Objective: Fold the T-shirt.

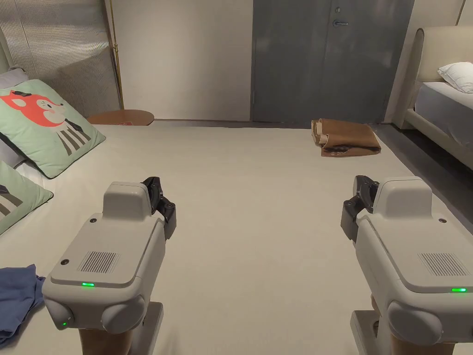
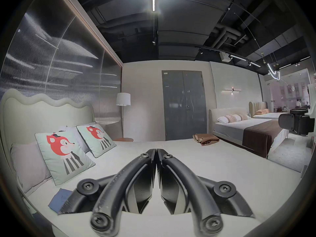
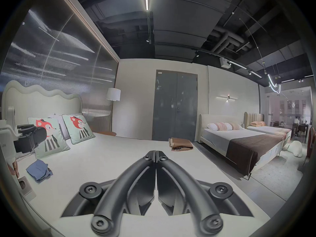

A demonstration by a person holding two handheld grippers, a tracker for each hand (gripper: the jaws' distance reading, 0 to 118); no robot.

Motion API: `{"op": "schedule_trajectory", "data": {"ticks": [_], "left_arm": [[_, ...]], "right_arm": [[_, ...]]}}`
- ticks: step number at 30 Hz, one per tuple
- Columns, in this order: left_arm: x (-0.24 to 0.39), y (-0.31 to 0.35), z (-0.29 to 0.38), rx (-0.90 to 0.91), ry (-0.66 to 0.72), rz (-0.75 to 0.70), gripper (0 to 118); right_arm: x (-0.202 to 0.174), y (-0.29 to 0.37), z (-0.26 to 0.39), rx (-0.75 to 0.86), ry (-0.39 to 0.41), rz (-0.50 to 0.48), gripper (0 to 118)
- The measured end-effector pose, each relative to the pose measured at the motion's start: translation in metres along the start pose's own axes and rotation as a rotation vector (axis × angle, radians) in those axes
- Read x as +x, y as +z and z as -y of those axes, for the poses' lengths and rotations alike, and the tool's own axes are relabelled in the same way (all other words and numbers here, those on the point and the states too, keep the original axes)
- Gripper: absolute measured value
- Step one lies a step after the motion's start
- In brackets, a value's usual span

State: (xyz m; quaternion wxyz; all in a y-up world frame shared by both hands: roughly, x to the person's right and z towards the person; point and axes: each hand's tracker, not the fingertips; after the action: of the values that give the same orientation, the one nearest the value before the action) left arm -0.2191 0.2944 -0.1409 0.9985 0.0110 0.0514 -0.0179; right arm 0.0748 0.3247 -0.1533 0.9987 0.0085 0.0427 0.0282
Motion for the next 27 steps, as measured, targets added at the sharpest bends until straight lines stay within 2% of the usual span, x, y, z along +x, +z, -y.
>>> {"op": "schedule_trajectory", "data": {"ticks": [13, 15, 16, 18, 19, 20, 21, 22, 23, 27], "left_arm": [[0.0002, 0.0005, -0.0027, 0.001, 0.008, 0.009, 0], [0.0002, 0.0004, -0.0032, 0.0, 0.013, 0.009, 1], [0.0, 0.0002, -0.0035, -0.002, 0.015, 0.01, 6], [-0.0013, -0.0012, -0.003, -0.004, 0.023, 0.011, 29], [-0.0019, -0.0019, -0.0035, -0.008, 0.026, 0.014, 53], [-0.0022, -0.0031, -0.0039, -0.014, 0.029, 0.014, 86], [-0.0028, -0.0044, -0.0041, -0.023, 0.031, 0.016, 104], [-0.0033, -0.0046, -0.0039, -0.027, 0.032, 0.023, 109], [-0.0034, -0.0031, -0.0034, -0.021, 0.037, 0.031, 109], [-0.0018, -0.001, -0.0024, -0.011, 0.014, 0.014, 109]], "right_arm": [[-0.0028, -0.0017, -0.0002, -0.01, 0.011, 0.003, 2], [-0.0025, -0.003, 0.0009, -0.012, 0.006, 0.005, 14], [-0.0023, -0.0032, 0.0007, -0.014, 0.003, 0.006, 24], [-0.0022, -0.0032, 0.0006, -0.017, -0.001, 0.013, 58], [-0.0022, -0.0035, 0.0005, -0.021, 0.0, 0.013, 74], [-0.0024, -0.0044, 0.0004, -0.027, 0.002, 0.013, 94], [-0.0028, -0.0051, 0.0006, -0.03, 0.003, 0.018, 107], [-0.0028, -0.0056, 0.0017, -0.025, 0.004, 0.025, 115], [-0.0028, -0.0057, 0.0022, -0.022, 0.006, 0.031, 118], [-0.0029, -0.0024, 0.0002, -0.008, 0.001, 0.043, 118]]}}
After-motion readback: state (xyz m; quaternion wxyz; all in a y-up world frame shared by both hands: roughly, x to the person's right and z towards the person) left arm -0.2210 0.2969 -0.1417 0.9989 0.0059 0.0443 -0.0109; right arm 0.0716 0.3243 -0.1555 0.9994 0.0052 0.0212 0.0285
